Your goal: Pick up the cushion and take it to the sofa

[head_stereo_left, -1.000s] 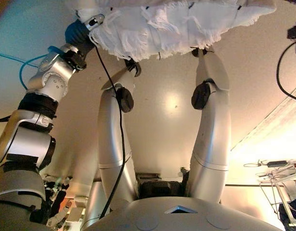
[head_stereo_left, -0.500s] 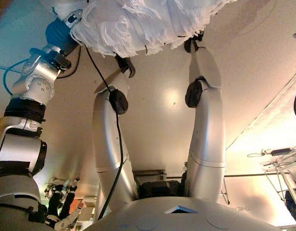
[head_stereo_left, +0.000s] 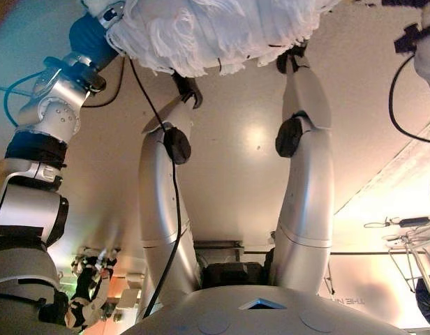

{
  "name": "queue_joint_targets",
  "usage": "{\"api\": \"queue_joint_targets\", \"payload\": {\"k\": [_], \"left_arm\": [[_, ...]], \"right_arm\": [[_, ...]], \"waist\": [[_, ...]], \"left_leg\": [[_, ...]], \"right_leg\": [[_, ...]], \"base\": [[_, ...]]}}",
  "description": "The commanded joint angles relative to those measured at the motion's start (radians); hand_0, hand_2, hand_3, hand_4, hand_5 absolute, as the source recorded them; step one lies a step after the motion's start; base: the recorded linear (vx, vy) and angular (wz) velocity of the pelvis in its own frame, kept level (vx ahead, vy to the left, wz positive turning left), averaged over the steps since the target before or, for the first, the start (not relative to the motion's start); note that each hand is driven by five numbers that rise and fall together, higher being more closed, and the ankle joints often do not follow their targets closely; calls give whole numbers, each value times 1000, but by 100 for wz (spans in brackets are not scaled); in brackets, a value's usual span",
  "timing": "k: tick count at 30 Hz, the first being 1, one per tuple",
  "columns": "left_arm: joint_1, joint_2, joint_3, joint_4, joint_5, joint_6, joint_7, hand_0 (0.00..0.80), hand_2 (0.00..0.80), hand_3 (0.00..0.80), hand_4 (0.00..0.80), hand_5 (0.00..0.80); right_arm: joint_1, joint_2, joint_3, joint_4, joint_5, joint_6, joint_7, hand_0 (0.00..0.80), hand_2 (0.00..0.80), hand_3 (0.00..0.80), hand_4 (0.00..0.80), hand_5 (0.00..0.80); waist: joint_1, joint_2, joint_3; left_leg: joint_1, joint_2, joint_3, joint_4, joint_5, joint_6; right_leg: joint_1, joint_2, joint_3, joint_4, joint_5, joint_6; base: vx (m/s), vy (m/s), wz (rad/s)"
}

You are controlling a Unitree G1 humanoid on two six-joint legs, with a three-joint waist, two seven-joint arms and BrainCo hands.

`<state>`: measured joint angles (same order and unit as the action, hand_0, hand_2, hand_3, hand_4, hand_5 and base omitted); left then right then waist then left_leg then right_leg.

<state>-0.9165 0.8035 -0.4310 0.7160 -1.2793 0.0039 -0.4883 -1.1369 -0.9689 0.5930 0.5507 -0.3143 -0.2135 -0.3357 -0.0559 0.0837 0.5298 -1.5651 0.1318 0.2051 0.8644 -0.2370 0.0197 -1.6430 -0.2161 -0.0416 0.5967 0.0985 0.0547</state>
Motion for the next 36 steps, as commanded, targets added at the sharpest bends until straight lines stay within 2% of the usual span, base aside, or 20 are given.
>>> {"api": "queue_joint_targets", "payload": {"k": [1, 7, 11, 14, 17, 19, 20, 21, 22, 24, 29, 31, 32, 34, 36], "left_arm": [[72, -109, 20, -47, -18, -12, -45, 800, 800, 800, 800, 800], [89, -167, 19, -62, 8, -32, -46, 800, 800, 800, 800, 800], [93, -198, 20, -76, 19, -46, -35, 800, 800, 800, 800, 800], [101, -210, 22, -91, 21, -51, -24, 800, 800, 800, 800, 800], [116, -215, 18, -105, 16, -50, -22, 800, 800, 800, 800, 800], [118, -210, 13, -103, 10, -48, -29, 800, 800, 800, 800, 800], [117, -208, 11, -102, 5, -49, -32, 800, 800, 800, 800, 800], [114, -204, 7, -102, -1, -50, -32, 800, 800, 800, 800, 800], [112, -207, 6, -102, 3, -52, -29, 800, 800, 800, 800, 800], [109, -209, 1, -104, -1, -57, -19, 800, 800, 800, 800, 800], [106, -210, 3, -113, -19, -68, -12, 800, 800, 800, 800, 800], [101, -218, 12, -122, -21, -76, -7, 800, 800, 800, 800, 800], [101, -218, 12, -123, -21, -78, -7, 800, 800, 800, 800, 800], [91, -225, 20, -122, -33, -81, -8, 800, 800, 800, 800, 800], [97, -242, 16, -116, -37, -89, -4, 800, 800, 800, 800, 800]], "right_arm": [[-1, -66, 72, -55, -18, -90, 8, 0, 0, 0, 0, 0], [-54, -14, 118, -121, -24, -164, 92, 0, 0, 0, 0, 0], [-76, 25, 141, -168, 79, -175, 246, 0, 0, 0, 0, 0], [-60, 44, 147, -206, 243, -138, 445, 0, 0, 0, 0, 0], [-2, 67, 132, -225, 484, -43, 627, 0, 0, 0, 0, 0], [23, 79, 124, -217, 593, 2, 694, 0, 0, 0, 0, 0], [32, 86, 121, -209, 631, 26, 732, 44, 44, 44, 44, 44], [37, 91, 118, -203, 647, 43, 768, 474, 474, 474, 474, 474], [41, 93, 121, -195, 651, 43, 780, 800, 800, 800, 800, 800], [47, 97, 128, -182, 657, 46, 801, 800, 800, 800, 800, 800], [66, 99, 115, -157, 704, 31, 763, 800, 800, 800, 800, 800], [72, 100, 101, -152, 706, 25, 734, 800, 800, 800, 800, 800], [73, 100, 100, -151, 708, 24, 731, 800, 800, 800, 800, 800], [85, 109, 84, -134, 711, 14, 697, 800, 800, 800, 800, 800], [131, 127, 65, -124, 717, 1, 648, 800, 800, 800, 800, 800]], "waist": [[-29, 141, -10], [-23, 150, -10], [-19, 154, -10], [-17, 151, -10], [-15, 140, -10], [-13, 133, -10], [-12, 129, -10], [-12, 127, -10], [-10, 122, -10], [-7, 112, -10], [-4, 86, -10], [-3, 76, -10], [-3, 75, -10], [-4, 63, -10], [-9, 49, -10]], "left_leg": [[-5, 67, -109, -184, 144, -126], [-5, 62, -107, -179, 147, -126], [-5, 60, -106, -176, 147, -126], [-5, 59, -105, -169, 150, -126], [-4, 63, -113, -132, 132, -138], [-4, 61, -115, -130, 136, -141], [-4, 60, -117, -130, 139, -142], [-4, 60, -118, -130, 141, -142], [-4, 59, -120, -133, 144, -142], [-4, 58, -123, -134, 150, -142], [-4, 49, -132, -136, 165, -142], [-5, 39, -127, -170, 207, -129], [-5, 38, -127, -170, 208, -129], [-2, 26, -132, -180, 224, -127], [61, 7, -139, -230, 244, -127]], "right_leg": [[73, -47, -8, 62, -149, 52], [73, -54, -2, 66, -148, 50], [73, -57, 2, 73, -151, 47], [73, -60, 5, 85, -153, 42], [73, -67, 18, 132, -181, 46], [73, -69, 17, 140, -180, 45], [73, -69, 17, 141, -177, 44], [73, -69, 17, 140, -175, 44], [73, -71, 15, 142, -174, 45], [73, -75, 13, 144, -169, 45], [74, -77, 12, 149, -155, 47], [73, -77, -1, 119, -116, 38], [73, -77, -1, 120, -115, 38], [74, -68, 6, 118, -109, 35], [138, -42, 14, 78, -103, 31]], "base": [[6, 58, 11], [2, 56, 18], [-1, 55, 10], [-8, 42, 6], [33, 5, 11], [-21, 7, 16], [-25, 13, 18], [-23, 7, 13], [-25, -1, 9], [-38, -22, 5], [-55, -27, 1], [-127, -15, -5], [-117, -15, -3], [-96, -50, -1], [-65, -126, 0]]}}
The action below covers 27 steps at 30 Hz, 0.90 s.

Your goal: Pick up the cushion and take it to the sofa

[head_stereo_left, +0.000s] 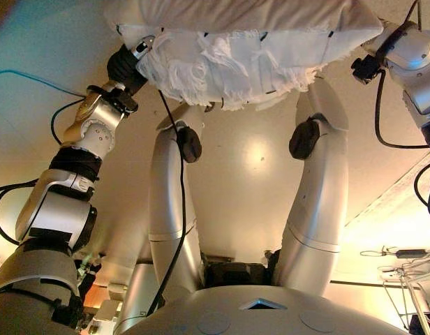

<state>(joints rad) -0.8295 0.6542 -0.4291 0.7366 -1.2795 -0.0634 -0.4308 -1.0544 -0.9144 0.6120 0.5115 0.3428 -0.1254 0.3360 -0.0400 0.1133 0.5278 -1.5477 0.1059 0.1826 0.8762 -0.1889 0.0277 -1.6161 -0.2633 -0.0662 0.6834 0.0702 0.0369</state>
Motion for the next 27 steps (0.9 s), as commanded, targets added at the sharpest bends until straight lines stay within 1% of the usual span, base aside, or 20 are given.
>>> {"api": "queue_joint_targets", "payload": {"k": [1, 3, 5, 8, 9, 11, 12, 14, 15, 16, 17, 18, 19, 20, 21, 23, 26, 27], "left_arm": [[14, -102, 15, -135, -39, -21, -63, 800, 800, 800, 800, 800], [28, -126, 16, -119, -36, -20, -79, 800, 800, 800, 800, 800], [50, -151, 22, -115, -25, -11, -83, 800, 800, 800, 800, 800], [138, -202, 33, -132, 0, -6, -89, 800, 800, 800, 800, 800], [187, -221, 35, -142, 11, -6, -92, 800, 800, 800, 800, 800], [263, -245, 45, -174, 30, -4, -78, 800, 800, 800, 800, 800], [301, -247, 52, -197, 35, -8, -70, 800, 800, 800, 800, 800], [392, -248, 79, -264, 70, -52, -32, 800, 800, 800, 800, 800], [428, -243, 94, -313, 99, -94, 16, 800, 800, 800, 800, 800], [448, -246, 101, -341, 123, -117, 47, 800, 800, 800, 800, 800], [503, -251, 115, -395, 183, -168, 93, 800, 800, 800, 800, 800], [539, -253, 125, -441, 233, -202, 121, 800, 800, 800, 800, 800], [575, -256, 138, -493, 268, -215, 151, 800, 800, 800, 800, 800], [611, -263, 153, -535, 292, -220, 169, 800, 800, 800, 800, 800], [654, -270, 173, -569, 308, -232, 171, 800, 800, 800, 800, 800], [709, -281, 188, -619, 328, -229, 177, 800, 800, 800, 800, 800], [797, -298, 201, -668, 340, -220, 167, 800, 800, 800, 800, 800], [814, -299, 203, -680, 344, -225, 164, 800, 800, 800, 800, 800]], "right_arm": [[70, 83, 35, -79, 60, -93, -42, 800, 800, 800, 800, 800], [129, 114, 9, -64, 54, -111, -80, 800, 800, 800, 800, 800], [189, 143, -21, -51, 49, -129, -113, 800, 800, 800, 800, 800], [309, 187, -85, -69, 40, -153, -155, 800, 800, 800, 800, 800], [370, 204, -109, -79, 36, -171, -167, 800, 800, 800, 800, 800], [470, 239, -159, -111, 29, -201, -186, 800, 800, 800, 800, 800], [518, 255, -187, -135, 25, -203, -185, 800, 800, 800, 800, 800], [621, 287, -246, -199, 3, -211, -194, 800, 800, 800, 800, 800], [665, 299, -271, -238, -3, -215, -203, 800, 800, 800, 800, 800], [690, 305, -289, -260, -5, -212, -201, 800, 800, 800, 800, 800], [759, 323, -324, -297, -21, -221, -194, 800, 800, 800, 800, 800], [805, 335, -347, -325, -32, -222, -193, 800, 800, 800, 800, 800], [845, 350, -364, -352, -41, -221, -197, 800, 800, 800, 800, 800], [879, 367, -379, -375, -57, -219, -200, 800, 800, 800, 800, 800], [920, 390, -398, -401, -72, -232, -201, 800, 800, 800, 800, 800], [970, 422, -420, -440, -83, -240, -199, 800, 800, 800, 800, 800], [1047, 449, -448, -509, -81, -244, -182, 800, 800, 800, 800, 800], [1063, 452, -454, -526, -82, -246, -181, 800, 800, 800, 800, 800]], "waist": [[-27, 15, -8], [-33, 2, -8], [-31, -14, -8], [-25, -40, -8], [-21, -50, -8], [-15, -64, -8], [-14, -71, -8], [-8, -90, -8], [-5, -97, -8], [-5, -101, -8], [0, -107, -30], [5, -109, -54], [10, -111, -78], [14, -111, -100], [17, -111, -128], [20, -114, -172], [24, -121, -247], [25, -123, -261]], "left_leg": [[76, 25, -123, -268, 204, -134], [166, 12, -134, -329, 224, -133], [251, 10, -136, -380, 242, -136], [409, 0, -134, -445, 262, -132], [492, -2, -136, -461, 240, -135], [596, -12, -131, -497, 242, -128], [647, -14, -124, -510, 240, -125], [771, -23, -113, -536, 228, -118], [832, -28, -108, -552, 222, -113], [855, -35, -104, -564, 242, -104], [919, -41, -103, -583, 233, -98], [960, -45, -104, -594, 226, -93], [1001, -49, -105, -609, 219, -89], [1040, -52, -106, -624, 213, -85], [1093, -52, -105, -651, 208, -83], [1176, -52, -105, -693, 203, -79], [1321, -52, -103, -766, 197, -74], [1348, -52, -102, -779, 195, -73]], "right_leg": [[145, 21, 44, -29, -73, 48], [240, 50, 52, -90, -67, 46], [340, 47, 30, -159, -55, 48], [515, 53, 4, -255, -31, 53], [597, 56, -1, -272, -49, 61], [702, 56, -23, -313, -45, 67], [754, 54, -35, -334, -43, 70], [888, 49, -66, -375, -42, 76], [954, 48, -80, -393, -42, 77], [981, 45, -89, -407, -23, 72], [1048, 46, -98, -423, -28, 75], [1088, 45, -101, -431, -34, 76], [1127, 47, -104, -439, -42, 76], [1165, 48, -107, -448, -49, 76], [1217, 53, -112, -468, -55, 76], [1300, 64, -120, -508, -59, 72], [1446, 84, -134, -579, -61, 65], [1472, 87, -135, -592, -61, 64]], "base": [[-34, -161, 3], [-36, -168, 13], [-39, -140, 34], [-17, -110, 27], [20, -116, -1], [22, -106, -11], [15, -109, -4], [26, -89, 4], [-28, -44, -1], [16, -41, -6], [69, -28, -7], [179, -47, -6], [177, -33, -1], [176, -35, 2], [193, -37, 1], [198, -34, 1], [227, -29, 2], [203, -32, -1]]}}
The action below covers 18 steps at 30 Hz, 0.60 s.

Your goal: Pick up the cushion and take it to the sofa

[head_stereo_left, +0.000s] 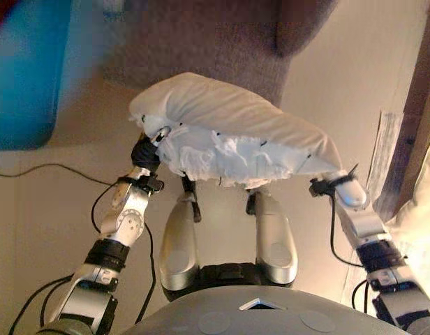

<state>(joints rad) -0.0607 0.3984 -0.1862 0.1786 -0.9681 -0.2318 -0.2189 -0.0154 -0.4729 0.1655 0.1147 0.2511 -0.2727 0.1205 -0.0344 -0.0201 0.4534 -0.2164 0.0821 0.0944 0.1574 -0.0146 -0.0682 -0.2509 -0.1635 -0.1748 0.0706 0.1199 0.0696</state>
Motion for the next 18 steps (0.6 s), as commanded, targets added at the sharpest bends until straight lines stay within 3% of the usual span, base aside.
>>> {"api": "queue_joint_targets", "payload": {"k": [1, 4, 9, 18], "left_arm": [[70, -45, -38, -140, 38, -61, -47, 800, 800, 800, 800, 800], [135, -41, -23, -208, 63, -80, -31, 800, 800, 800, 800, 800], [171, -25, -11, -295, 75, -138, -23, 800, 800, 800, 800, 800], [140, -16, -38, -361, 70, -153, -30, 800, 800, 800, 800, 800]], "right_arm": [[48, 12, -16, -155, 8, -100, 37, 800, 800, 800, 800, 800], [106, 3, -40, -237, 27, -104, 38, 800, 800, 800, 800, 800], [131, 3, -61, -339, 67, -138, 45, 800, 800, 800, 800, 800], [84, -29, -51, -430, 88, -158, 25, 800, 800, 800, 800, 800]], "waist": [[21, 8, -210], [24, 1, -283], [23, -4, -340], [20, -8, -373]], "left_leg": [[55, -26, -10, -78, 18, 25], [164, -12, 6, -126, 8, 30], [283, 0, 15, -210, 6, 34], [321, 19, -11, -245, 13, 21]], "right_leg": [[142, -8, -27, 3, -112, 29], [235, 4, -36, -37, -115, 23], [332, 28, -33, -85, -121, 20], [381, 81, -25, -117, -139, -9]], "base": [[228, -40, 1], [241, -59, 1], [103, -99, -5], [-11, -141, 3]]}}
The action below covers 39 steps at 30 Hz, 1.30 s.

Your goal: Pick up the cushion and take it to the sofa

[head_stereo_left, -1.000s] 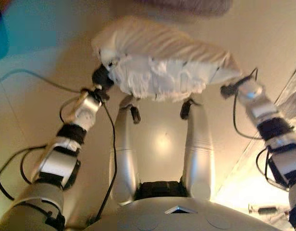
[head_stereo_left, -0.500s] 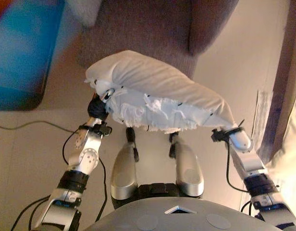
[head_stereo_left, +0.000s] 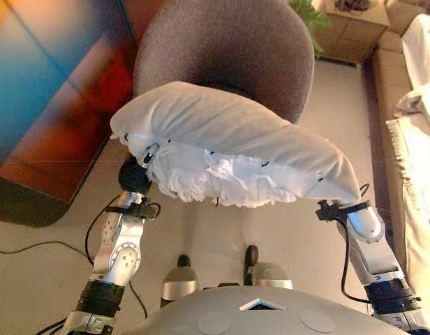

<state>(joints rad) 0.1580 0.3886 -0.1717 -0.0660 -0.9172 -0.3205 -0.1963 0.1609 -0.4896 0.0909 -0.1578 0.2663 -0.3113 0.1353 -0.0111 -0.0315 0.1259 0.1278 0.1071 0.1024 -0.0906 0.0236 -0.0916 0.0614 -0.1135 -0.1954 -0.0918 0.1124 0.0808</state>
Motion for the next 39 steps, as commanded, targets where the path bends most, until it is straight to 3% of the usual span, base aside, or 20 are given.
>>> {"api": "queue_joint_targets", "payload": {"k": [1, 5, 8, 11, 12, 13, 16, 18, 20, 21, 25, 29, 31, 33, 34, 36, 37, 39], "left_arm": [[-83, -5, -54, -118, 15, -64, -46, 800, 800, 800, 800, 800], [-77, -10, -38, -130, 5, -72, -40, 800, 800, 800, 800, 800], [-61, -13, -24, -131, -6, -109, -48, 800, 800, 800, 800, 800], [-69, -24, -24, -115, -14, -130, -66, 800, 800, 800, 800, 800], [-73, -29, -24, -111, -13, -127, -68, 800, 800, 800, 800, 800], [-76, -36, -26, -108, -11, -124, -68, 800, 800, 800, 800, 800], [-90, -38, -34, -126, 8, -121, -46, 800, 800, 800, 800, 800], [-100, -39, -52, -118, 11, -136, -39, 800, 800, 800, 800, 800], [-102, -40, -60, -114, 8, -137, -29, 800, 800, 800, 800, 800], [-96, -42, -70, -108, 4, -142, -17, 800, 800, 800, 800, 800], [-58, -47, -83, -112, -5, -156, -19, 800, 800, 800, 800, 800], [-61, -53, -104, -95, -4, -185, -27, 800, 800, 800, 800, 800], [-85, -49, -109, -88, -5, -192, -27, 800, 800, 800, 800, 800], [-118, -32, -103, -86, -1, -183, -26, 800, 800, 800, 800, 800], [-123, -29, -102, -85, -2, -176, -17, 800, 800, 800, 800, 800], [-125, -18, -91, -83, -8, -169, -28, 800, 800, 800, 800, 800], [-116, -18, -88, -94, 10, -167, -33, 800, 800, 800, 800, 800], [-96, -11, -88, -110, 19, -160, -32, 800, 800, 800, 800, 800]], "right_arm": [[-99, -19, 27, -159, 76, -113, 4, 800, 800, 800, 800, 800], [-102, -37, 23, -168, 90, -107, 2, 800, 800, 800, 800, 800], [-104, -49, 28, -162, 99, -134, 35, 800, 800, 800, 800, 800], [-124, -48, 47, -140, 106, -161, 44, 800, 800, 800, 800, 800], [-131, -44, 51, -133, 98, -162, 37, 800, 800, 800, 800, 800], [-144, -40, 59, -122, 90, -160, 26, 800, 800, 800, 800, 800], [-180, -34, 93, -127, 66, -150, -6, 800, 800, 800, 800, 800], [-190, -29, 109, -122, 49, -149, -23, 800, 800, 800, 800, 800], [-192, -26, 118, -121, 41, -142, -32, 800, 800, 800, 800, 800], [-188, -25, 126, -122, 34, -134, -37, 800, 800, 800, 800, 800], [-160, -29, 128, -136, 47, -127, -27, 800, 800, 800, 800, 800], [-149, -38, 118, -130, 66, -141, -28, 800, 800, 800, 800, 800], [-163, -49, 116, -132, 77, -145, -36, 800, 800, 800, 800, 800], [-171, -49, 107, -130, 89, -151, -42, 800, 800, 800, 800, 800], [-172, -45, 102, -129, 94, -148, -47, 800, 800, 800, 800, 800], [-158, -36, 92, -134, 103, -139, -45, 800, 800, 800, 800, 800], [-155, -23, 101, -136, 89, -136, -52, 800, 800, 800, 800, 800], [-144, 2, 119, -137, 53, -143, -78, 800, 800, 800, 800, 800]], "waist": [[-4, 1, -46], [-5, -18, -31], [-8, -38, -2], [-7, -58, 36], [-4, -58, 42], [6, -53, 53], [31, -20, 75], [38, 8, 82], [46, 17, 82], [56, 31, 74], [79, 43, 68], [86, 44, 84], [85, 39, 92], [80, 22, 80], [81, 13, 73], [93, -22, 47], [105, -36, 28], [118, -51, 3]], "left_leg": [[-21, 3, -21, 3, -20, 39], [-41, 37, -15, 85, -13, 18], [-121, 79, 0, 273, 29, 14], [-220, 115, 30, 504, 55, 34], [-235, 112, 29, 529, 48, 38], [-242, 82, 16, 533, 30, 48], [-287, -21, -12, 458, 63, 49], [-310, -49, -6, 346, 119, 38], [-311, -68, -8, 267, 146, 34], [-324, -81, -25, 179, 179, 29], [-342, -68, -85, 17, 230, 16], [-388, -21, -125, 3, 252, -6], [-390, -7, -120, 28, 234, -3], [-382, -9, -55, 91, 155, 22], [-382, -22, -54, 126, 139, 34], [-392, -75, -59, 233, 80, 72], [-388, -99, -68, 232, 59, 92], [-368, -139, -110, 231, 33, 123]], "right_leg": [[69, 38, 2, 44, -133, -26], [59, 54, 34, 45, -127, -51], [39, 66, 63, 64, -120, -76], [45, 80, 79, 82, -119, -106], [51, 83, 78, 85, -122, -107], [61, 88, 73, 97, -133, -105], [70, 128, 85, 156, -185, -107], [86, 166, 106, 177, -212, -111], [107, 179, 120, 180, -227, -108], [130, 200, 140, 188, -249, -109], [157, 230, 185, 251, -316, -116], [155, 215, 172, 355, -413, -115], [149, 198, 162, 407, -446, -108], [140, 144, 117, 510, -413, -65], [144, 127, 113, 543, -390, -49], [177, 83, 104, 602, -314, -6], [183, 64, 106, 630, -241, 21], [156, 62, 149, 690, -136, 48]], "base": [[-37, -190, 2], [-48, -198, -1], [-91, -196, -14], [-23, -239, -35], [54, -150, -29], [70, -56, -14], [119, -14, -11], [288, 46, -23], [367, 73, -50], [418, 80, -58], [521, 97, 18], [608, 171, 7], [562, 219, -10], [761, 294, -22], [761, 250, -39], [737, 194, -35], [711, 155, -13], [652, 118, -19]]}}
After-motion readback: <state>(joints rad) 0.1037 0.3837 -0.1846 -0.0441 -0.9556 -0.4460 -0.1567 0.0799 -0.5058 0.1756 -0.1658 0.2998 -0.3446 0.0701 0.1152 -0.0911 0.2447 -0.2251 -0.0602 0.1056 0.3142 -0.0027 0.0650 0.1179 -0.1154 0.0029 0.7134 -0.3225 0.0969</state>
